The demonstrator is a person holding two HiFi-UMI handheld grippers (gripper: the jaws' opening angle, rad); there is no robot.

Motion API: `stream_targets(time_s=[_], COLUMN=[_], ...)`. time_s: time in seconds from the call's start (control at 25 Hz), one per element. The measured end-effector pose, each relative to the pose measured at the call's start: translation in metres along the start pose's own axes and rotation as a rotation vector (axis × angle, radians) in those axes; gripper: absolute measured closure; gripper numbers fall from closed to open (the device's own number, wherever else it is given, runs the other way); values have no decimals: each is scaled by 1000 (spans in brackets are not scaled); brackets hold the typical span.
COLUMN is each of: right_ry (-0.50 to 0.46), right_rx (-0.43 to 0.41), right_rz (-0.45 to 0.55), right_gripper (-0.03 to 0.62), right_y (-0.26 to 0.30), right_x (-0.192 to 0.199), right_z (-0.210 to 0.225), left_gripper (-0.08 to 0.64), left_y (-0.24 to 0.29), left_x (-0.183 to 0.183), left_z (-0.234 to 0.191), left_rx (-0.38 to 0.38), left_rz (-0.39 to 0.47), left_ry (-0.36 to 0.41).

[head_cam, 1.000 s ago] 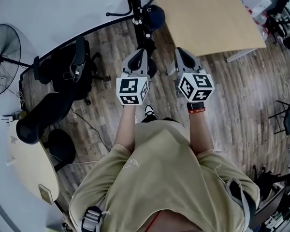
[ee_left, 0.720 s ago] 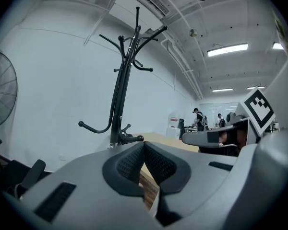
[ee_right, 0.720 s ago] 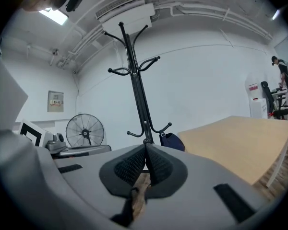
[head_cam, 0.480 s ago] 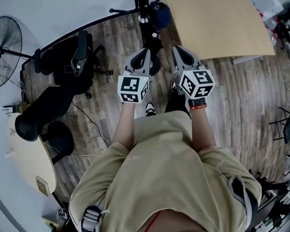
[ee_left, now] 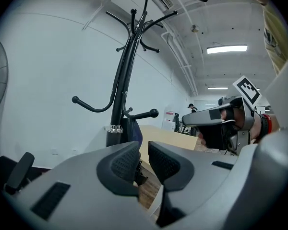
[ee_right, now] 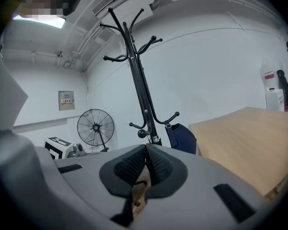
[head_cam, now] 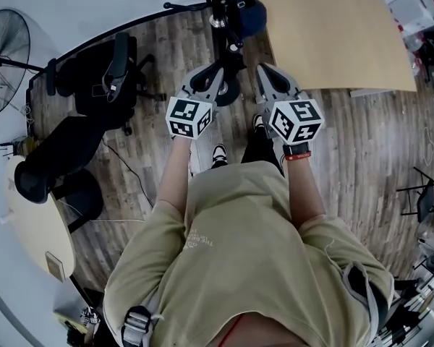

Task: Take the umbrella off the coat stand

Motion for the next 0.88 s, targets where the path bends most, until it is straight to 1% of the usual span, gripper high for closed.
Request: stream_targets(time_s=[0.16, 0.24, 0.28, 0.44, 0.64, 0.88], right_ry=[8, 4, 1, -20, -22, 0], right_rx=[-18, -25, -28, -40, -46, -46], right_rz=[-14, -18, -22, -42, -54, -57], right_gripper=[577, 577, 577, 577, 577, 577], right_y=[8, 12, 13, 20, 23, 19], right_x=[9, 14, 18, 28, 32, 35], right_z=[0, -1, -1, -1, 2, 6], left_gripper=[477, 449, 429, 392, 353, 302], left_y=[13, 20, 23, 36, 52, 73], left_x=[16, 25, 30, 47, 60, 70], left_z=[-13, -17, -19, -29, -38, -32], left_rx=[17, 37, 46, 73, 103, 158], left_rz=[-36, -44, -47, -63, -73, -78], left_ry=[50, 66, 69, 72, 69, 124])
Point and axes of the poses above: the fingertips, and each gripper's own axes: y forward along the fingers, z to its right, x out of its underside, the point moved 10 cm from there along -y, backward along the fingers, and after that the axes turned 5 degrees about z, right-handed, at the moved point
